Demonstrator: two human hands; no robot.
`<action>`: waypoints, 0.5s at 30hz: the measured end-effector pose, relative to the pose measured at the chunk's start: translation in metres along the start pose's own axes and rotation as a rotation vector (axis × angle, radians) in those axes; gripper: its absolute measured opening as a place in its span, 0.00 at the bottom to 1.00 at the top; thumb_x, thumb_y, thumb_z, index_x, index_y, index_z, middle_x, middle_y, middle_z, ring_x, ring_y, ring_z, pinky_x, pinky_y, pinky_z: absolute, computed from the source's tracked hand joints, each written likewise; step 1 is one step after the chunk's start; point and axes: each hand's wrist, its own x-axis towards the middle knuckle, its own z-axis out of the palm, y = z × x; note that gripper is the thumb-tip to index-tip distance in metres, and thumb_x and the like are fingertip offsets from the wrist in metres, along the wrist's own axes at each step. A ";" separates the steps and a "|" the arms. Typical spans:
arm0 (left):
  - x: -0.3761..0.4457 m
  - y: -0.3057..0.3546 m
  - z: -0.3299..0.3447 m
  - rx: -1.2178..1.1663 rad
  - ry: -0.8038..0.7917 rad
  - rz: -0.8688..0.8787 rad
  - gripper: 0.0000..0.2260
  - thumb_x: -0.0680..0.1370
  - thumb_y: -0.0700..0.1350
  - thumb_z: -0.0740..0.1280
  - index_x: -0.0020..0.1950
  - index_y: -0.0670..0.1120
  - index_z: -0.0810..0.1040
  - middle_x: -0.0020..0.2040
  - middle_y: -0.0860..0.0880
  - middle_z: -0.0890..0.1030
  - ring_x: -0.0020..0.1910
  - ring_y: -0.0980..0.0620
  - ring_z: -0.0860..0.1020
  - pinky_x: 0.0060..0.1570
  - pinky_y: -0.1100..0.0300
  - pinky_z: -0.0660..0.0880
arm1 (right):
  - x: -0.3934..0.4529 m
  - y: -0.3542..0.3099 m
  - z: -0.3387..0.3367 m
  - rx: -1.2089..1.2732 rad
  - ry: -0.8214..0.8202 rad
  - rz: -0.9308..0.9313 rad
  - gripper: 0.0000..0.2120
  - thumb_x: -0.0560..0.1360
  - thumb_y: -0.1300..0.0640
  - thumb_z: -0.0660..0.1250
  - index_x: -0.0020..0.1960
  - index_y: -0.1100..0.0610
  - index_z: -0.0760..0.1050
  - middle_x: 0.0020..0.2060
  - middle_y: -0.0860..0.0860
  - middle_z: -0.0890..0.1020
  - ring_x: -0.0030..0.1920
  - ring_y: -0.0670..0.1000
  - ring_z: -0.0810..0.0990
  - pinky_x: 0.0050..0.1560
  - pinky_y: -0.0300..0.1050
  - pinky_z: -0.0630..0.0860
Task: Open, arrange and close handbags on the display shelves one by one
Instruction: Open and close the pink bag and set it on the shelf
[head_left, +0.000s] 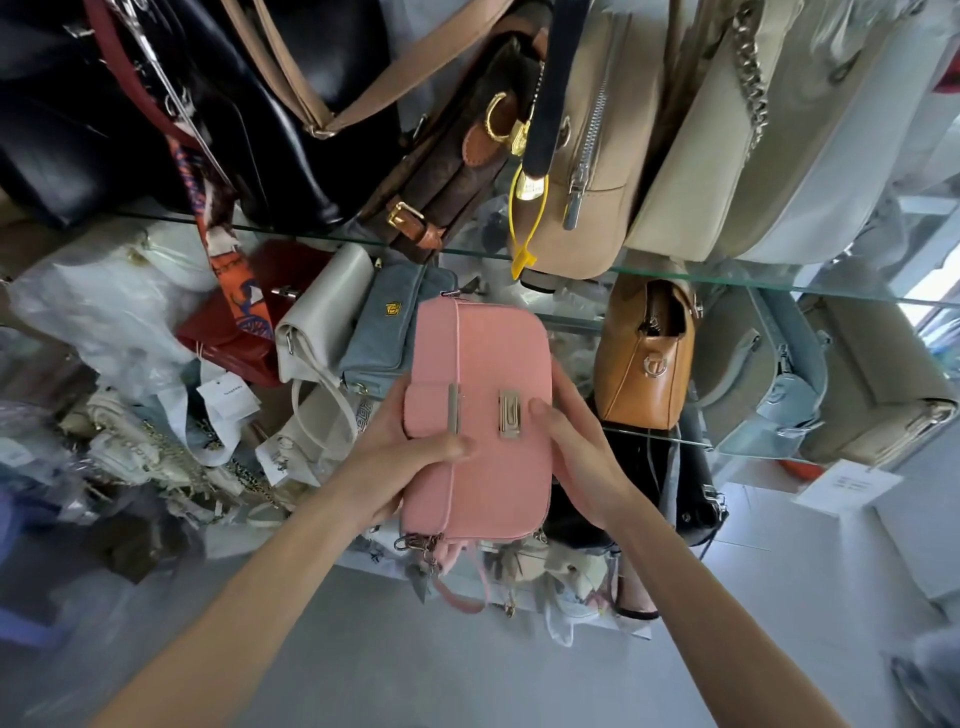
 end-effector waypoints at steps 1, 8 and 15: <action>0.001 -0.002 0.003 0.009 0.022 -0.009 0.41 0.56 0.45 0.84 0.67 0.53 0.73 0.53 0.50 0.87 0.53 0.50 0.86 0.48 0.52 0.84 | 0.000 0.000 0.004 0.015 -0.004 0.014 0.29 0.82 0.48 0.65 0.80 0.38 0.60 0.74 0.50 0.74 0.72 0.56 0.75 0.67 0.60 0.77; -0.002 -0.007 0.008 -0.013 0.030 0.008 0.33 0.67 0.49 0.79 0.70 0.53 0.70 0.57 0.54 0.86 0.59 0.51 0.84 0.54 0.54 0.81 | 0.000 0.003 0.013 0.015 0.005 0.059 0.31 0.80 0.41 0.66 0.80 0.34 0.57 0.77 0.47 0.71 0.75 0.53 0.73 0.73 0.64 0.70; -0.005 0.000 0.011 0.102 -0.004 0.058 0.36 0.71 0.49 0.76 0.75 0.57 0.63 0.60 0.59 0.83 0.58 0.60 0.82 0.53 0.62 0.80 | -0.004 0.003 0.018 -0.108 0.023 0.030 0.30 0.79 0.31 0.59 0.77 0.25 0.52 0.76 0.42 0.70 0.74 0.49 0.73 0.72 0.61 0.72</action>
